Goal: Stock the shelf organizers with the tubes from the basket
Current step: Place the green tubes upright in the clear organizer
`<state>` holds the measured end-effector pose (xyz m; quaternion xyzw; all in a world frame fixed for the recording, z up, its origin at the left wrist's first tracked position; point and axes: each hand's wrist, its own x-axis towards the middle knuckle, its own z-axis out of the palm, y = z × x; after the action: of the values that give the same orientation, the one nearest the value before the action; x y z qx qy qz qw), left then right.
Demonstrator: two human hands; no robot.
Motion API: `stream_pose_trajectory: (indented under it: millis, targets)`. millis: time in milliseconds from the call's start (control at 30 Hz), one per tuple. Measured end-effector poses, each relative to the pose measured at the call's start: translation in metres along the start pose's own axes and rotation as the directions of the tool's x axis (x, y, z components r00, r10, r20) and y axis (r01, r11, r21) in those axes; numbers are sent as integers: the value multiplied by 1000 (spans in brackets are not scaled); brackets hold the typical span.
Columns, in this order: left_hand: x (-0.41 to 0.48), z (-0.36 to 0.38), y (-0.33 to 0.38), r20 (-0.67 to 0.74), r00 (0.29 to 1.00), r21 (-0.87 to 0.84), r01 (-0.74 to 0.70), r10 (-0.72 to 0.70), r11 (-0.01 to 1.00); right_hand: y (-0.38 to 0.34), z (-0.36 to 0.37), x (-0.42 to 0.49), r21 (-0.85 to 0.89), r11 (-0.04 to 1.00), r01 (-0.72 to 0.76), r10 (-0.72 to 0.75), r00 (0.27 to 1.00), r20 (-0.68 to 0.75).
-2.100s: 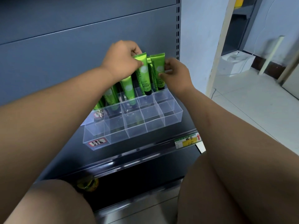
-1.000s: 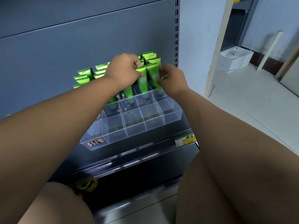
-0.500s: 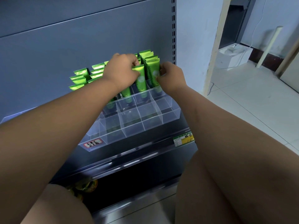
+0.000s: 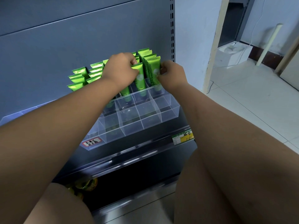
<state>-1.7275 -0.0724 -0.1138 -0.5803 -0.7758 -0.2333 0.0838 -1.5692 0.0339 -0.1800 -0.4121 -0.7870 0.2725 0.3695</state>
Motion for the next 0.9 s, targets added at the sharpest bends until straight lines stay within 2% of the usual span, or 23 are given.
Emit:
stream_pose_trajectory:
  millis: [233,500,633,733,800,900]
  targets:
    - [-2,-1,1,18,998,-61,58,-57,996,-4,-3,-4,-25,999,-24,25,999,30]
    - [-6,-4,3,-18,999,-87,43,-45,995,-12,-5,-10,-87,996,-30,34,998,44]
    - [-12,-9,7,-72,997,40,-22,25,999,-17,-7,-16,-138,989,-46,55,997,59]
    - [-27,-18,17,-160,985,149,-43,67,988,-31,-15,-30,-262,964,-45,71,994,88]
    - [-43,-23,21,-228,970,210,-33,81,977,-49,-20,-45,-378,926,-3,41,995,92]
    - [-69,-25,14,-260,963,278,11,64,961,-85,-23,-72,-455,889,48,-49,999,9]
